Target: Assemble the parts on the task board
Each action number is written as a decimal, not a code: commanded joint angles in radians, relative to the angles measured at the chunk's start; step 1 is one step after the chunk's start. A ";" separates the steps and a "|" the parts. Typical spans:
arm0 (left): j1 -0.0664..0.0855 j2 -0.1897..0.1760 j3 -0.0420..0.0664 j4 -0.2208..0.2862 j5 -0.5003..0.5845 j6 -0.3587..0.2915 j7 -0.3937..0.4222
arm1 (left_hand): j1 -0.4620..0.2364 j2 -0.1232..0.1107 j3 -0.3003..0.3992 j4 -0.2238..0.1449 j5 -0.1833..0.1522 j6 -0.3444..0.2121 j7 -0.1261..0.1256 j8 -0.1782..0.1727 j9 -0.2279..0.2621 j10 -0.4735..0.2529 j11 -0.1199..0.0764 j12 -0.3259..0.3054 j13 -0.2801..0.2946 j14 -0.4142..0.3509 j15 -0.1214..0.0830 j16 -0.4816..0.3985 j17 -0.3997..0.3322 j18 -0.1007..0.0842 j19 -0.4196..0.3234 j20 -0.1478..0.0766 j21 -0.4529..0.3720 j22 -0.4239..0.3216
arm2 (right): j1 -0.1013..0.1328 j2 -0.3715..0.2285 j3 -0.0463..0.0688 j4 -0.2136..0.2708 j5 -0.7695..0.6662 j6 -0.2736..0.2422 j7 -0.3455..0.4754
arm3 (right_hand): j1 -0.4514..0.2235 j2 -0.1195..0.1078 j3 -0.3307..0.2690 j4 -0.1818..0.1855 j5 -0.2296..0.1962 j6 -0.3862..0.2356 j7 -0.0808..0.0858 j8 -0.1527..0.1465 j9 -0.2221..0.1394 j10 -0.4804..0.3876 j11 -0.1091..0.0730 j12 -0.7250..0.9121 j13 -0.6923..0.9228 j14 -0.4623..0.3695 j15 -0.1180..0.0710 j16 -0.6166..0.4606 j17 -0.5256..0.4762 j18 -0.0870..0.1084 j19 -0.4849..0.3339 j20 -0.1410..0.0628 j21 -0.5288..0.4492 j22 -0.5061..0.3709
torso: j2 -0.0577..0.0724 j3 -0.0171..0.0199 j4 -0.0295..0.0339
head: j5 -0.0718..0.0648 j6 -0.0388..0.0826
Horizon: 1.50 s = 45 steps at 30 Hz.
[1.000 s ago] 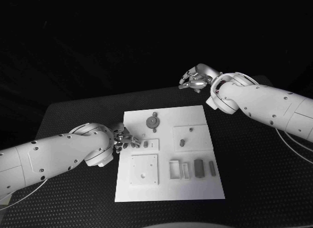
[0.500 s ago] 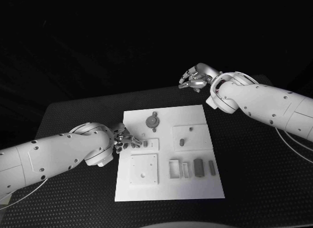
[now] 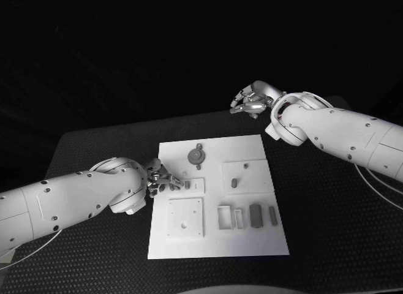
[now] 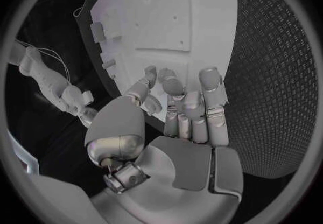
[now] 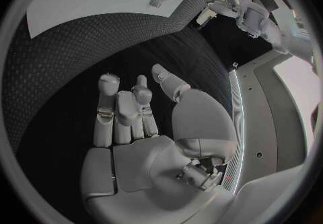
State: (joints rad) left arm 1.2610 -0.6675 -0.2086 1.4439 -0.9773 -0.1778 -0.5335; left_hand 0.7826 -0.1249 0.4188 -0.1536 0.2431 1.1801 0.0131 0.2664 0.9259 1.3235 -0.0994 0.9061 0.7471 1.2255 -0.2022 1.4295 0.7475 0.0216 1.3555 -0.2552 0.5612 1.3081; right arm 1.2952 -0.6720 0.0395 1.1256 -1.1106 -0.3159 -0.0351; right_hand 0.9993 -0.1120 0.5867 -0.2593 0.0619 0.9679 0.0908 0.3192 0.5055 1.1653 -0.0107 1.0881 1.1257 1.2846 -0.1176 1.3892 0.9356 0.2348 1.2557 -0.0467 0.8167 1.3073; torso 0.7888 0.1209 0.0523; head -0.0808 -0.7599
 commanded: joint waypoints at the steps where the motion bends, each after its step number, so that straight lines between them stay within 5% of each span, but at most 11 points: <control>1: 0.000 0.002 0.000 0.001 0.000 0.012 0.002 | 0.002 0.013 0.003 -0.002 0.001 -0.003 -0.003 -0.007 0.002 -0.007 0.000 -0.002 0.002 -0.003 -0.003 -0.003 0.001 0.019 -0.007 -0.001 -0.003 0.016 | 0.000 0.000 0.000 0.001 0.001 0.008 0.008 | -0.008 0.001 0.000 0.004 -0.003 0.003 0.010 -0.004 0.002 -0.002 -0.001 -0.001 -0.001 -0.001 -0.003 -0.004 0.001 0.027 0.000 -0.009 -0.004 0.019 | 0.000 0.0003 0.0208 | -0.001 -0.002; 5: 0.000 0.001 0.000 0.000 0.009 0.011 0.002 | 0.025 0.046 0.005 -0.028 0.023 0.000 -0.001 -0.011 0.005 -0.007 0.000 -0.001 0.004 -0.002 -0.002 -0.003 0.002 0.017 -0.006 0.000 -0.001 0.018 | 0.000 0.000 0.000 0.001 0.001 0.008 0.008 | -0.008 0.001 0.000 0.004 -0.003 0.003 0.010 -0.004 0.002 -0.002 -0.001 -0.001 -0.001 -0.001 -0.003 -0.004 0.001 0.027 0.000 -0.009 -0.004 0.019 | 0.000 0.0004 0.0208 | -0.001 -0.002; 10: 0.000 0.001 0.000 0.002 0.018 0.005 0.006 | 0.071 0.101 0.017 -0.082 0.090 0.004 -0.001 -0.016 0.010 -0.005 0.001 0.000 0.006 0.000 -0.001 -0.002 0.002 0.015 -0.005 0.001 0.002 0.018 | 0.000 -0.001 0.000 0.001 0.001 0.008 0.008 | -0.007 0.001 0.000 0.004 -0.003 0.003 0.010 -0.004 0.002 -0.002 -0.001 0.000 -0.001 -0.001 -0.003 -0.004 0.001 0.027 0.000 -0.009 -0.004 0.019 | 0.000 -0.0001 0.0210 | -0.001 -0.003; 11: 0.000 0.001 0.000 0.002 0.018 0.006 0.007 | 0.096 0.106 0.050 -0.083 0.065 0.007 -0.001 -0.018 0.011 -0.003 0.000 -0.001 0.005 0.002 -0.001 -0.003 0.002 0.014 -0.003 0.002 0.001 0.017 | 0.000 -0.001 0.000 0.001 0.001 0.008 0.009 | -0.007 0.001 0.000 0.004 -0.003 0.003 0.010 -0.004 0.002 -0.002 -0.001 0.000 -0.001 -0.001 -0.003 -0.004 0.001 0.027 0.000 -0.009 -0.004 0.019 | 0.000 -0.0001 0.0209 | -0.001 -0.003; 19: 0.000 0.001 0.000 0.002 0.021 0.001 0.015 | 0.129 0.125 0.097 -0.102 0.099 0.012 0.000 -0.024 0.014 -0.001 0.002 -0.001 0.005 0.004 0.000 -0.002 0.002 0.012 0.000 0.003 0.004 0.018 | 0.000 0.000 0.000 0.000 0.001 0.008 0.009 | -0.007 0.001 0.000 0.004 -0.003 0.003 0.010 -0.004 0.002 -0.002 -0.001 0.000 -0.001 -0.001 -0.003 -0.004 0.001 0.027 0.000 -0.009 -0.004 0.019 | 0.000 -0.0002 0.0213 | -0.002 -0.004; 30: 0.000 -0.001 0.001 -0.010 0.019 -0.010 0.009 | 0.151 0.142 0.114 -0.117 0.096 0.015 0.000 -0.025 0.019 0.001 0.003 0.000 0.004 0.005 0.001 -0.001 0.003 0.010 0.002 0.004 0.006 0.018 | 0.000 0.001 0.000 -0.001 0.001 0.007 0.009 | -0.008 0.001 0.000 0.004 -0.003 0.003 0.010 -0.004 0.002 -0.002 -0.001 0.000 -0.001 0.000 -0.003 -0.004 0.001 0.027 0.000 -0.009 -0.004 0.019 | 0.000 -0.0004 0.0212 | -0.001 -0.005; 45: 0.000 -0.002 0.001 -0.044 0.019 0.055 0.007 | 0.159 0.140 0.117 -0.124 0.092 0.017 -0.001 -0.024 0.023 0.002 0.002 0.000 0.004 0.007 0.001 0.000 0.004 0.009 0.004 0.005 0.008 0.019 | 0.000 0.001 0.000 -0.002 0.001 0.007 0.009 | -0.008 0.001 0.000 0.004 -0.003 0.003 0.010 -0.004 0.003 -0.002 -0.001 0.000 -0.001 0.000 -0.003 -0.004 0.002 0.027 0.000 -0.009 -0.004 0.019 | 0.000 0.0000 0.0208 | 0.000 -0.007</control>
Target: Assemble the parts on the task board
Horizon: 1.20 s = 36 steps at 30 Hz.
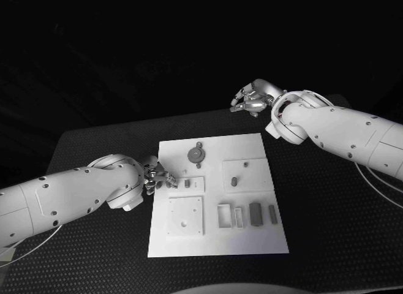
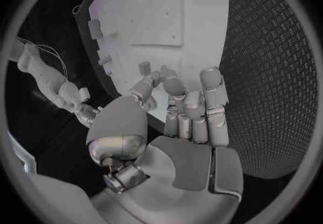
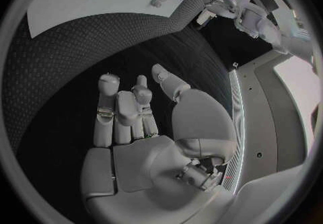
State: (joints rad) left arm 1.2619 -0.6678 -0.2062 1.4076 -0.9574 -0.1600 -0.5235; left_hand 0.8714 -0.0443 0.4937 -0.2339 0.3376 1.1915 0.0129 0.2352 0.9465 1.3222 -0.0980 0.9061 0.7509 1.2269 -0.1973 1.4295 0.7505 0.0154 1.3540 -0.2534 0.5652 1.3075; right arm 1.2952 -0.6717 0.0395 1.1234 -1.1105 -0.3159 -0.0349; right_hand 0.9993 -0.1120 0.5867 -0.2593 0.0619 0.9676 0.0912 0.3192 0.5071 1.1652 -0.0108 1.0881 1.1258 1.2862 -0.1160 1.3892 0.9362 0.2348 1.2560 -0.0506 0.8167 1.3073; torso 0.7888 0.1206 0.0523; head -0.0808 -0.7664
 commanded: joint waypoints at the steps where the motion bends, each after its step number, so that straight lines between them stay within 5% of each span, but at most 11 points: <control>1: -0.001 -0.001 -0.002 -0.009 -0.001 0.041 -0.002 | 0.070 0.060 0.042 -0.044 -0.003 0.005 0.000 0.007 0.003 0.004 0.001 0.000 0.000 0.005 -0.004 0.000 0.001 0.015 0.005 0.003 0.004 0.019 | 0.000 0.001 0.000 0.000 0.001 0.007 0.009 | -0.008 0.001 0.000 0.004 -0.003 0.003 0.010 -0.004 0.001 -0.002 -0.001 0.000 -0.001 -0.002 -0.004 -0.004 0.001 0.027 0.000 -0.005 -0.004 0.019 | 0.000 0.0003 0.0208 | 0.000 0.000; 36: 0.000 0.025 -0.001 -0.024 -0.066 0.067 -0.009 | 0.084 0.053 0.046 -0.046 0.005 0.013 -0.003 0.010 0.011 0.009 -0.001 0.002 0.000 0.009 -0.005 0.003 0.003 0.013 0.009 0.005 0.007 0.019 | 0.000 -0.001 0.000 0.004 0.001 0.007 0.008 | -0.009 0.001 0.000 0.005 -0.003 0.003 0.010 -0.004 0.002 -0.002 -0.001 0.000 -0.001 -0.002 -0.005 -0.004 0.001 0.027 0.000 -0.005 -0.004 0.019 | 0.000 0.0015 0.0196 | -0.002 -0.005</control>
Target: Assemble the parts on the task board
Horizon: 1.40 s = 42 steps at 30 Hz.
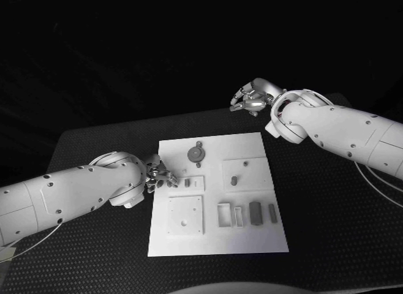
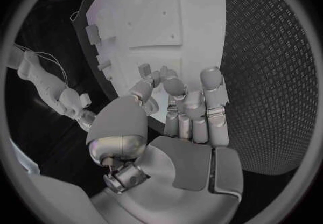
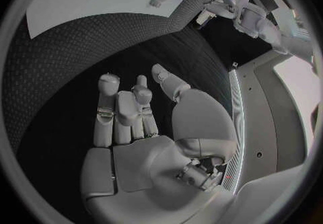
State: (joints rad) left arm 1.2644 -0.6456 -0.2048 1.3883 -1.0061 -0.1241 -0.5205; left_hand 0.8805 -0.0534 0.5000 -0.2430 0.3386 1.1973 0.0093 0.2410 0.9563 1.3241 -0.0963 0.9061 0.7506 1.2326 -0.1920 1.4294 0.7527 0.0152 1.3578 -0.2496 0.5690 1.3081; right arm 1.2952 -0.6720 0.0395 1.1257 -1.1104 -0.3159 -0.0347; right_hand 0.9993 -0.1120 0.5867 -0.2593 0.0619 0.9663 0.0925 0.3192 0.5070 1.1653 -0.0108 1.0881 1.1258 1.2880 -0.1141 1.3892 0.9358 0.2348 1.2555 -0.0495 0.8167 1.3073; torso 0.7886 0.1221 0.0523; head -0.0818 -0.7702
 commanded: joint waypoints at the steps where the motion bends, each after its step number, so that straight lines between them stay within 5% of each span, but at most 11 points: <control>1: -0.002 0.003 -0.002 -0.006 -0.019 0.038 -0.012 | 0.076 0.062 0.040 -0.037 0.005 0.007 0.001 0.004 0.002 0.007 -0.003 0.002 0.001 0.003 -0.010 0.003 0.001 0.013 0.005 0.001 0.003 0.019 | 0.000 -0.001 0.000 0.002 0.001 0.007 0.008 | -0.009 0.001 0.000 0.004 -0.003 0.004 0.009 -0.004 0.002 -0.002 -0.001 0.000 -0.001 -0.004 -0.006 -0.004 0.002 0.027 0.001 -0.006 -0.004 0.019 | 0.000 -0.0001 0.0199 | -0.001 -0.002; 42: -0.001 0.008 -0.001 -0.016 -0.022 0.079 -0.005 | 0.101 0.053 0.044 -0.042 0.020 0.011 0.000 0.005 0.009 0.013 -0.004 0.002 0.001 0.005 -0.010 0.007 0.004 0.011 0.007 0.004 0.008 0.020 | 0.000 -0.001 0.000 0.000 0.001 0.006 0.008 | -0.007 0.001 0.001 0.003 -0.003 0.004 0.009 -0.005 0.003 -0.001 -0.001 0.000 -0.001 -0.003 -0.006 -0.004 0.002 0.027 0.001 -0.007 -0.004 0.019 | 0.000 -0.0015 0.0214 | -0.004 -0.006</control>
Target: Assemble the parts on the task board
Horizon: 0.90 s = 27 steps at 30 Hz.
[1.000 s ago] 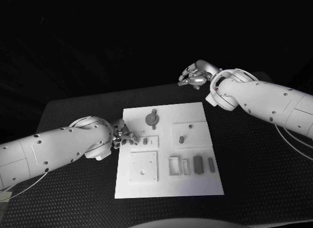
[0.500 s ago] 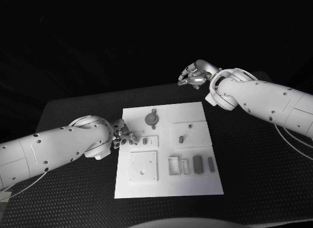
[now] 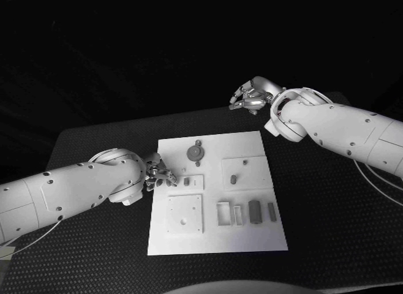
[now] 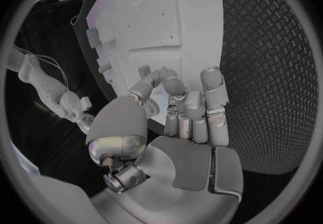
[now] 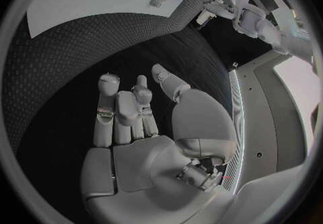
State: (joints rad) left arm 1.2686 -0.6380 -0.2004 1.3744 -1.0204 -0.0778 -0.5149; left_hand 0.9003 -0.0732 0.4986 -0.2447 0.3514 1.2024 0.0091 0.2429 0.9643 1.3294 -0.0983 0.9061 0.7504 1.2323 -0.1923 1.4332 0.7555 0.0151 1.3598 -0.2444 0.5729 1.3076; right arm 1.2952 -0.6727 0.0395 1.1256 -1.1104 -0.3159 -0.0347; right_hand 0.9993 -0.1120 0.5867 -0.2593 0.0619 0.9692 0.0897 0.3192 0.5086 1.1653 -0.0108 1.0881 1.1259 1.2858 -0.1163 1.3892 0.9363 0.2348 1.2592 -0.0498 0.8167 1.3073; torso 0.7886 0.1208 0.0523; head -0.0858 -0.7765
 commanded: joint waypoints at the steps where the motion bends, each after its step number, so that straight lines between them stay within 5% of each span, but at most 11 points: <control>1: -0.006 0.000 -0.005 -0.002 -0.008 0.033 -0.010 | 0.082 0.073 0.046 -0.041 0.007 0.006 0.000 0.003 0.001 0.007 -0.002 0.003 0.001 0.005 -0.009 0.004 0.002 0.011 0.005 -0.001 0.004 0.020 | 0.000 0.000 0.000 0.001 0.001 0.006 0.008 | -0.007 0.001 0.001 0.003 -0.003 0.001 0.011 -0.005 0.001 -0.001 -0.001 0.000 -0.002 -0.001 -0.004 -0.004 0.001 0.027 -0.002 -0.006 -0.004 0.019 | 0.000 -0.0001 0.0214 | 0.000 0.000; 27: -0.006 0.001 -0.005 -0.001 -0.007 0.042 -0.008 | 0.089 0.070 0.045 -0.041 0.013 0.009 -0.001 0.003 0.004 0.010 -0.003 0.003 0.001 0.006 -0.010 0.006 0.003 0.010 0.006 0.000 0.007 0.021 | 0.000 0.002 0.000 -0.001 0.001 0.007 0.009 | -0.007 0.001 0.001 0.002 -0.003 0.001 0.011 -0.005 0.001 -0.001 -0.001 0.000 -0.002 -0.001 -0.004 -0.004 0.002 0.027 -0.002 -0.006 -0.004 0.019 | 0.000 -0.0006 0.0219 | 0.005 0.003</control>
State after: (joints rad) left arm 1.2688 -0.6378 -0.2002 1.3742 -1.0213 -0.0722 -0.5127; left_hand 0.9057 -0.0786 0.4980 -0.2466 0.3607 1.2028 0.0096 0.2403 0.9692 1.3334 -0.1017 0.9061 0.7504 1.2353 -0.1893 1.4331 0.7573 0.0151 1.3598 -0.2443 0.5728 1.3074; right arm 1.2952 -0.6714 0.0395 1.1240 -1.1103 -0.3159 -0.0343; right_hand 0.9993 -0.1120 0.5867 -0.2593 0.0619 0.9665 0.0925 0.3192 0.5085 1.1652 -0.0108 1.0881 1.1258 1.2863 -0.1159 1.3892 0.9370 0.2347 1.2573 -0.0478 0.8167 1.3073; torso 0.7886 0.1199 0.0523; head -0.0812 -0.7736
